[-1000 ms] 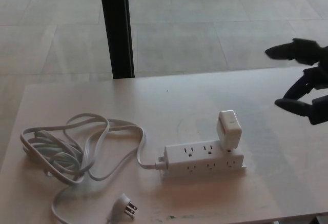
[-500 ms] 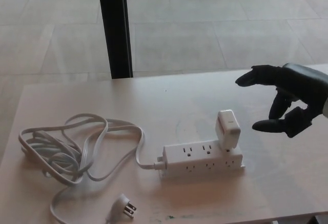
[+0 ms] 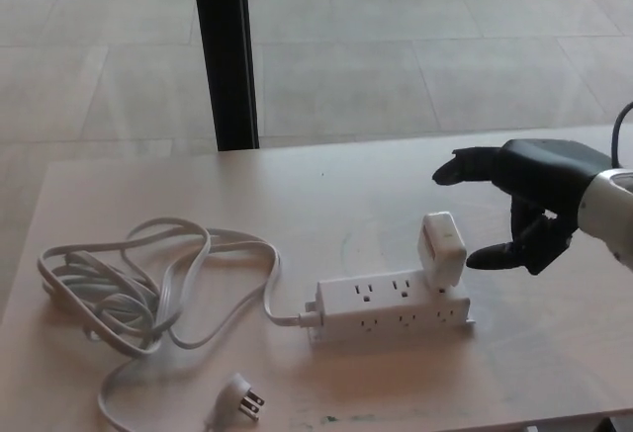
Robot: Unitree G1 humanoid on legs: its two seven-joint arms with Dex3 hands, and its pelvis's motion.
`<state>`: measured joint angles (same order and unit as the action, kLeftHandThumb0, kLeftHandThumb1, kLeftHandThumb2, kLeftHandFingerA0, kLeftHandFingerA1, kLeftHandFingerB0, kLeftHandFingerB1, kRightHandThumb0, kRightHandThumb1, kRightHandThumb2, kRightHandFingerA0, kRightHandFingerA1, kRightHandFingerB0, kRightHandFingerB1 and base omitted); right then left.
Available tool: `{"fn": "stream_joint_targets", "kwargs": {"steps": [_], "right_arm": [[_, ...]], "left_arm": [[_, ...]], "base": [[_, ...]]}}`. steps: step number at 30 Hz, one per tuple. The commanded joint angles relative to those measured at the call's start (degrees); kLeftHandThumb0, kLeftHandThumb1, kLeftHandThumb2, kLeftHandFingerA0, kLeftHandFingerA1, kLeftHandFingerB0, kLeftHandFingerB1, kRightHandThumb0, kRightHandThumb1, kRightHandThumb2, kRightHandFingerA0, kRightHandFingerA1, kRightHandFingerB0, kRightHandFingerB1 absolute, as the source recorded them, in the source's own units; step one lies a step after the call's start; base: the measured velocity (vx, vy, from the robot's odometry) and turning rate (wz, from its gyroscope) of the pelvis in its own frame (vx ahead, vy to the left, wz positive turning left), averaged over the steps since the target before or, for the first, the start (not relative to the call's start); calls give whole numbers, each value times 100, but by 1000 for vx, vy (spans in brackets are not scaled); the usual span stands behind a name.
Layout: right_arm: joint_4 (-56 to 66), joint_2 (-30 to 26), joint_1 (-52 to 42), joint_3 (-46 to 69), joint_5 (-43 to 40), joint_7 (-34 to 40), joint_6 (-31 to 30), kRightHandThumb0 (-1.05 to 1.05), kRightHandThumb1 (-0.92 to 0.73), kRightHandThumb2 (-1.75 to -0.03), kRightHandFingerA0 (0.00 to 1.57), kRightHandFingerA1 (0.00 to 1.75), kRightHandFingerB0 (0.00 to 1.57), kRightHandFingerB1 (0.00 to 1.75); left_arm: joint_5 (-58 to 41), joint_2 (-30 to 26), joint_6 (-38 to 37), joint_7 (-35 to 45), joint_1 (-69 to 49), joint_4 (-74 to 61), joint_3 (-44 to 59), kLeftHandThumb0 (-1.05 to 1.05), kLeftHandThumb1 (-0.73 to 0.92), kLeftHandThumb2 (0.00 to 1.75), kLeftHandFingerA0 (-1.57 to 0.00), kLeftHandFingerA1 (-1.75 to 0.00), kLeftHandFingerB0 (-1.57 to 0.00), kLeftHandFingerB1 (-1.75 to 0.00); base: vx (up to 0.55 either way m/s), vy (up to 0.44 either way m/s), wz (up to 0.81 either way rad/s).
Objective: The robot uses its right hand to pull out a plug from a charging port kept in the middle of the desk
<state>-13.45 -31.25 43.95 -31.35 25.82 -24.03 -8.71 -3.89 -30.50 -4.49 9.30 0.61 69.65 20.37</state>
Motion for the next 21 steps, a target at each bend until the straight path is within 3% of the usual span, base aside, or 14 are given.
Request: {"fn": "stream_joint_targets", "kwargs": {"steps": [1, 2, 3, 5, 6, 7, 12, 13, 14, 15, 17, 18, 19, 21], "right_arm": [[-222, 141, 29, -91, 462, -19, 122, -74, -56, -62, 80, 162, 24, 32], [-295, 170, 25, -105, 500, 6, 168, -75, -60, -58, 83, 161, 24, 32], [-330, 183, 32, -129, 565, -9, 180, -75, -57, -63, 80, 163, 22, 33], [-358, 205, 31, -115, 617, -25, 202, -75, -57, -63, 80, 163, 22, 33], [-381, 216, 13, -118, 657, 15, 232, -76, -61, -59, 82, 160, 22, 33], [-405, 219, -22, -101, 677, 38, 249, -75, -60, -58, 81, 154, 23, 33], [-552, 322, 8, -85, 839, -4, 131, -76, -59, -62, 76, 151, 21, 33], [-586, 345, 29, -77, 852, -14, 122, -80, -50, -85, 85, 131, 16, 42], [-610, 361, 36, -69, 864, -11, 134, -75, -59, -62, 75, 150, 21, 33], [-642, 381, 41, -63, 880, -8, 149, -80, -50, -86, 84, 130, 17, 42], [-659, 396, 24, -45, 904, -19, 154, -80, -50, -86, 84, 130, 17, 42], [-649, 408, 18, -31, 906, -15, 154, -75, -59, -62, 77, 150, 21, 32], [-663, 451, 2, -5, 898, 6, 143, -80, -49, -86, 88, 131, 18, 42], [-699, 496, 20, 12, 910, -9, 138, -75, -61, -60, 78, 128, 24, 31]], "left_arm": [[-51, -137, 42, 29, 10, -6, -19, -71, 69, 61, -65, -66, -43, -42], [-47, -140, 55, 29, 14, -5, -24, -71, 69, 61, -65, -63, -44, -41], [-47, -140, 66, 25, 8, -29, -29, -78, 59, 95, -63, -70, -36, -52], [-46, -139, 67, 22, 5, -39, -34, -78, 59, 95, -63, -70, -36, -52], [-56, -133, 59, 13, -2, -54, -27, -70, 69, 61, -64, -66, -45, -44], [-53, -135, 34, 57, -14, -75, -39, -74, 56, 78, -60, -68, -39, -49], [-35, -142, 47, -9, 59, -4, -74, -73, 68, 60, -66, -72, -47, -46], [-33, -130, 14, -17, 49, -14, -80, -72, 69, 61, -69, -75, -47, -46], [-41, -125, -5, -4, 37, -28, -75, -72, 68, 61, -66, -75, -45, -47], [-62, -128, 12, 26, 33, -39, -63, -71, 69, 61, -63, -66, -43, -45], [-51, -140, 38, 40, 41, -37, -77, -71, 69, 61, -63, -66, -43, -45], [-31, -148, 25, 54, 41, -26, -96, -71, 69, 61, -59, -59, -41, -41], [10, -163, -16, 62, 25, -27, -136, -71, 71, 61, -61, -61, -39, -39], [-5, -155, -2, 29, 59, 8, -132, -71, 71, 61, -62, -58, -43, -40]], "base": [[0, 0, 0], [0, 0, 0], [0, 0, 0], [0, 0, 0], [0, 0, 0], [0, 0, 0], [0, 0, 0], [0, 0, 0], [0, 0, 0], [0, 0, 0], [0, 0, 0], [0, 0, 0], [0, 0, 0], [0, 0, 0]]}}
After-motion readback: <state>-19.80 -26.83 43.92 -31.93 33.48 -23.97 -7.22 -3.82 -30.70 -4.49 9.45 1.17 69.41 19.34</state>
